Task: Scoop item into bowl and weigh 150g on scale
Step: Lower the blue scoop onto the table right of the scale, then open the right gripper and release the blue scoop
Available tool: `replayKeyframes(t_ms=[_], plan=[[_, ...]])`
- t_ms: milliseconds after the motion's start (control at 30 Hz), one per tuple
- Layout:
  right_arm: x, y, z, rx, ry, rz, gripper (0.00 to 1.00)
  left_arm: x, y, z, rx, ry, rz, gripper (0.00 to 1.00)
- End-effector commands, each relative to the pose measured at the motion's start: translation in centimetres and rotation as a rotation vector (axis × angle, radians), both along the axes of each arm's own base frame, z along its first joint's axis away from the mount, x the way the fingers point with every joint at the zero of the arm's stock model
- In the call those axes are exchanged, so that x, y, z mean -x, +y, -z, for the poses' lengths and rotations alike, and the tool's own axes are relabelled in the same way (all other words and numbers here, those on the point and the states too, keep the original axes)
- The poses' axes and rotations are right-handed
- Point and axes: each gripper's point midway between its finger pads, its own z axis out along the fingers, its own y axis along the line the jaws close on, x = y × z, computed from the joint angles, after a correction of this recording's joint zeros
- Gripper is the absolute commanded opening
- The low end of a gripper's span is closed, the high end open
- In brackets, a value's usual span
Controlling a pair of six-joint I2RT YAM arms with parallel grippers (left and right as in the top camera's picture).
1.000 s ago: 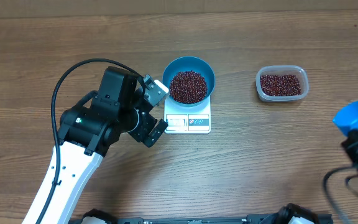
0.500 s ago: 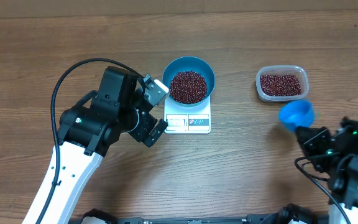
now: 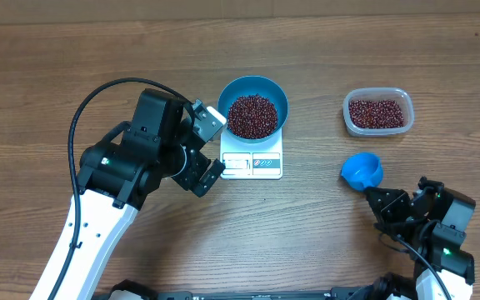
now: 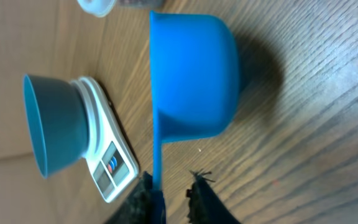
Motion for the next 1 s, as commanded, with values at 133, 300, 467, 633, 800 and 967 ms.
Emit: replayKeyframes(t_ms=[133, 300, 467, 633, 800, 967], plan=[[1.1, -1.2, 1.4, 0.073, 0.069, 0.04, 1.0, -0.1, -0.3, -0.9, 0.024, -0.016, -0.006, 1.0], [3.0, -2.3, 3.0, 0.128, 0.196, 0.096, 1.0, -0.1, -0.3, -0.9, 0.024, -0.016, -0.005, 1.0], [3.2, -4.4, 3.1, 0.234, 0.226, 0.157, 1.0, -0.1, -0.3, -0.9, 0.024, -0.016, -0.005, 1.0], [0.1, -1.7, -1.4, 0.143, 0.011, -0.002, 1.0, -0.1, -0.3, -0.9, 0.024, -0.016, -0.006, 1.0], [-1.7, 0.7, -8.6, 0.062, -0.19, -0.141, 1.0, -0.1, -0.3, -0.9, 0.024, -0.016, -0.005, 0.99], [-2.1, 1.8, -11.7, 0.025, -0.281, -0.203, 1.0, -0.1, -0.3, -0.9, 0.024, -0.016, -0.005, 0.99]])
